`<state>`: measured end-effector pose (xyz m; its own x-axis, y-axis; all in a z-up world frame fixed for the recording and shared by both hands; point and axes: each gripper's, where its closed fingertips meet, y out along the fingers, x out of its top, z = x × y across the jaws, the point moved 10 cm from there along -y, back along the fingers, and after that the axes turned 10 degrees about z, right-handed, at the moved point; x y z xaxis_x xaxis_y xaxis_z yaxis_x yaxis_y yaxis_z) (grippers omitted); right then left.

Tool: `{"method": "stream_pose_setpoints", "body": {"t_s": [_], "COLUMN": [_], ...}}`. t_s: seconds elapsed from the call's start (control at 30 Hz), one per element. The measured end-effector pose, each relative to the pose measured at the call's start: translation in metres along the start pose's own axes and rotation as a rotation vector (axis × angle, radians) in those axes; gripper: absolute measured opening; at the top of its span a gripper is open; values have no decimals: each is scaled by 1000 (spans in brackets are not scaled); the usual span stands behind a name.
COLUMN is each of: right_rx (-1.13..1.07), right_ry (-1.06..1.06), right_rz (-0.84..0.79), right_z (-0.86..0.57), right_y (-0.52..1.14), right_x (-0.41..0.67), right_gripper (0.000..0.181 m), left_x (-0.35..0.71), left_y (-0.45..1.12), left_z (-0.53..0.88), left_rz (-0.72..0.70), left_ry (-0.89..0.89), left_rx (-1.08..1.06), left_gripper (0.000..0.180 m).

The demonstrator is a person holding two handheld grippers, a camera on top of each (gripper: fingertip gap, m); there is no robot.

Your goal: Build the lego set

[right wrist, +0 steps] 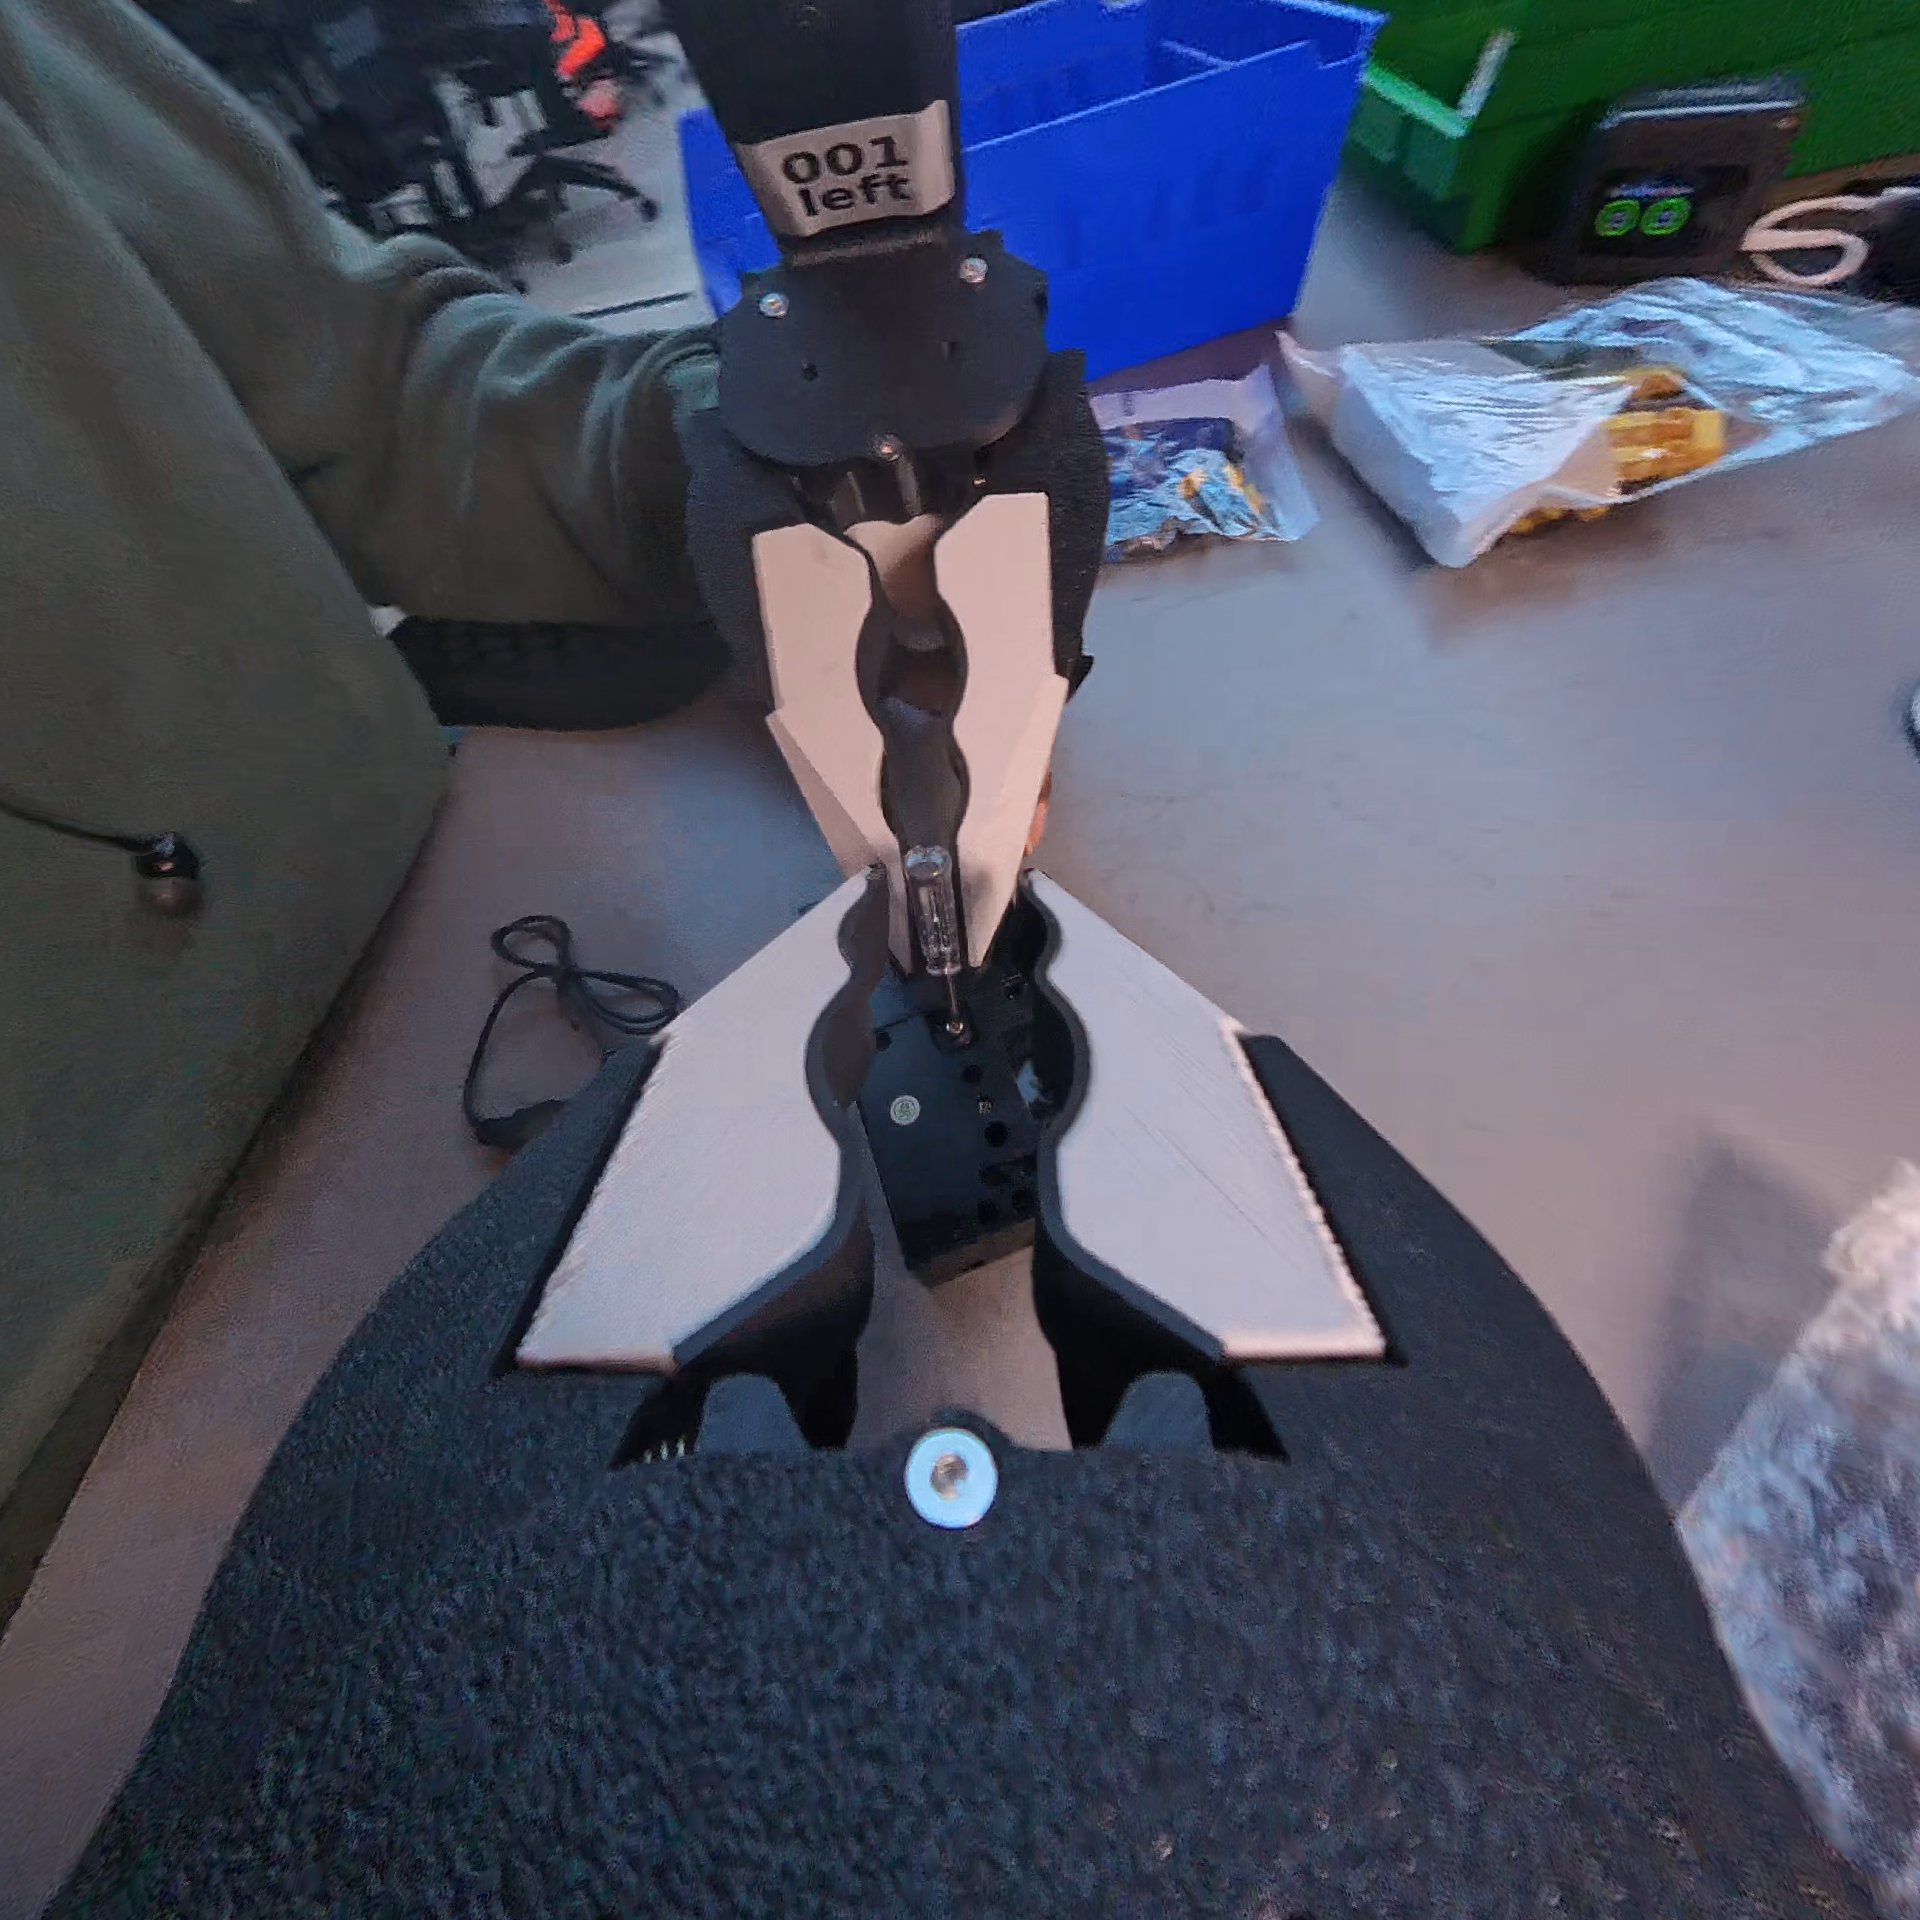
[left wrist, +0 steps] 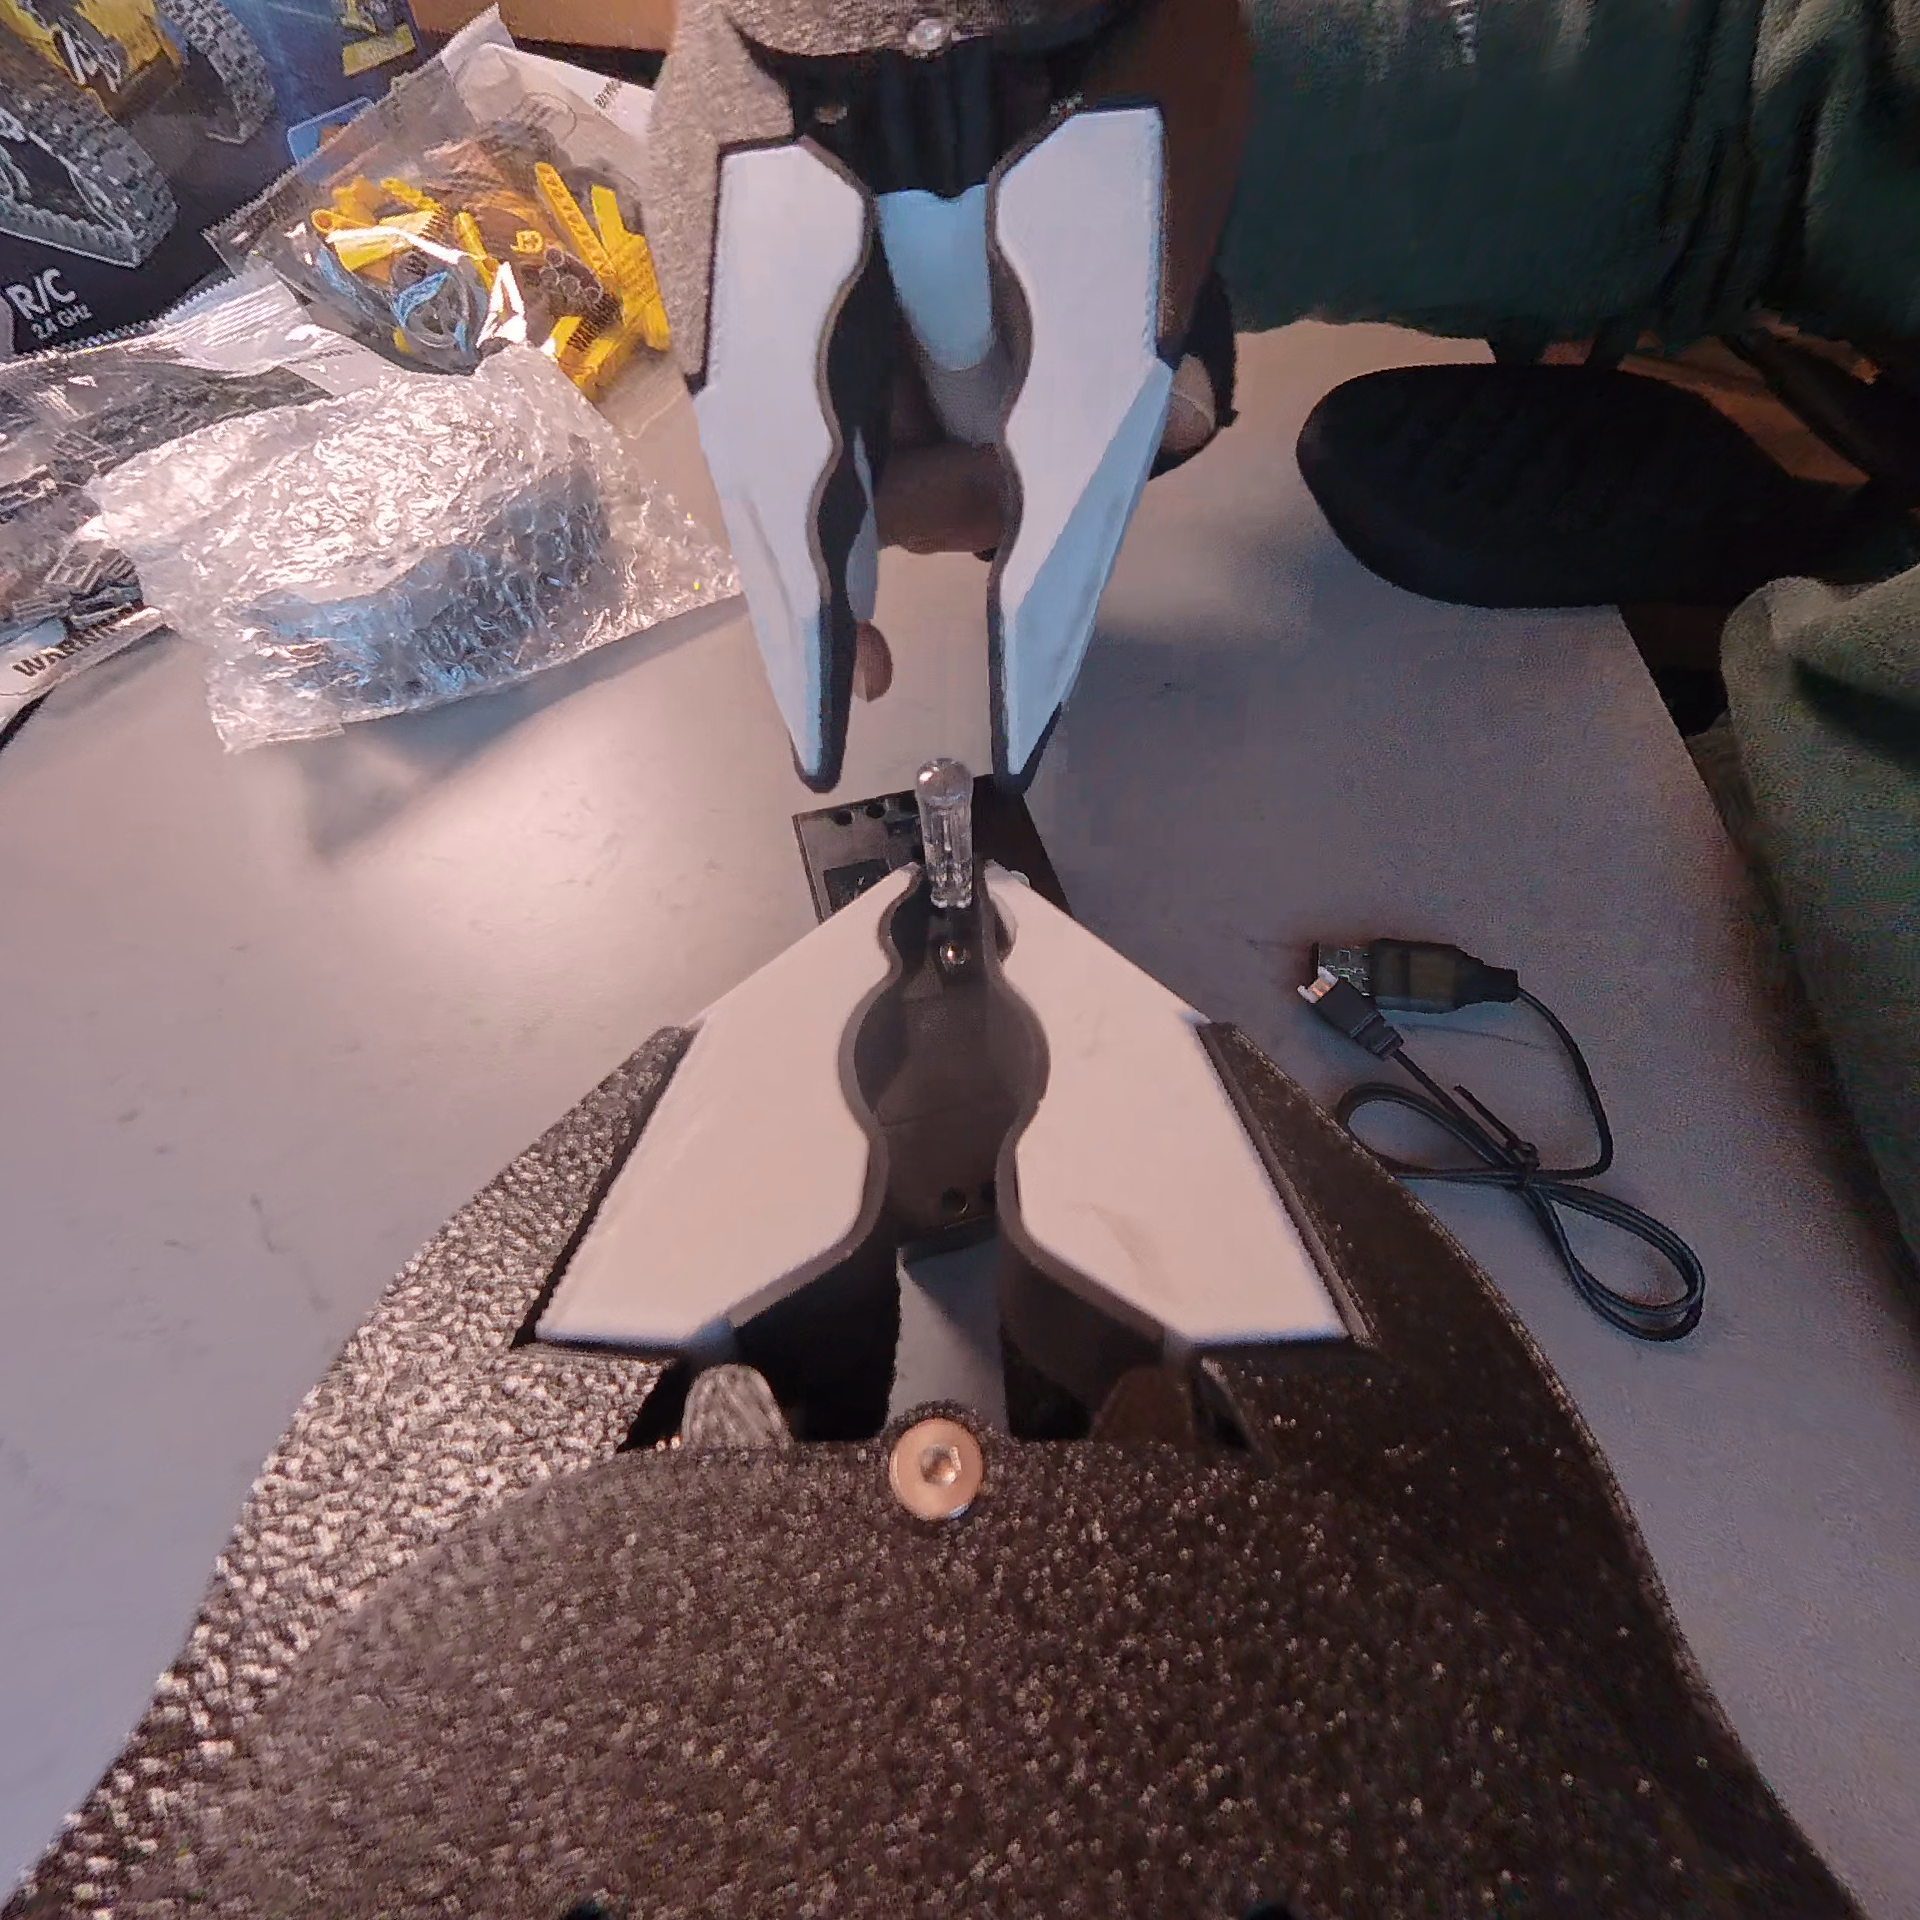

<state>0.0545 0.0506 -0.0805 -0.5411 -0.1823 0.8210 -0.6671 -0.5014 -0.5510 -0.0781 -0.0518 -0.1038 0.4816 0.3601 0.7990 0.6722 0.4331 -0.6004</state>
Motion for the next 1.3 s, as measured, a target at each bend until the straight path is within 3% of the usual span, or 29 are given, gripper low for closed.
{"method": "stream_pose_setpoints", "body": {"t_s": [0.2, 0.3, 0.37, 0.5, 0.7, 0.8, 0.93, 1.03, 1.17, 1.3], "right_rx": [-339, -394, -406, -306, 70, 243, 314, 248, -16, -258], "right_ry": [340, 358, 345, 202, -93, -127, -153, -107, -4, 187], "right_rz": [-89, -96, -83, -24, 58, 75, 62, 34, -22, -90], "right_z": [38, 46, 44, 32, -2, -14, -18, -13, 10, 37], "right_y": [2, 10, 13, 10, 6, 10, 16, 11, 2, 9], "right_x": [-4, -3, -3, 0, 4, 7, 8, 3, -2, -2], "right_gripper": [20, 18, 8, 7, 7, 8, 8, 9, 24, 25], "left_x": [3, 4, 5, 3, -2, -2, -1, 0, 1, 1], "left_y": [1, 2, 3, 1, 0, 1, 2, 3, 3, 4], "left_z": [-3, -5, -6, -5, -2, -2, -3, -4, -4, -4], "left_rz": [17, 27, 32, 28, 2, 0, 1, 11, 17, 19], "left_ry": [27, 36, 42, 42, 52, 47, 60, 62, 56, 55], "left_rx": [35, 56, 76, 57, -7, -4, -2, 15, 31, 39], "left_gripper": [7, 7, 7, 8, 16, 12, 8, 8, 8, 8]}}
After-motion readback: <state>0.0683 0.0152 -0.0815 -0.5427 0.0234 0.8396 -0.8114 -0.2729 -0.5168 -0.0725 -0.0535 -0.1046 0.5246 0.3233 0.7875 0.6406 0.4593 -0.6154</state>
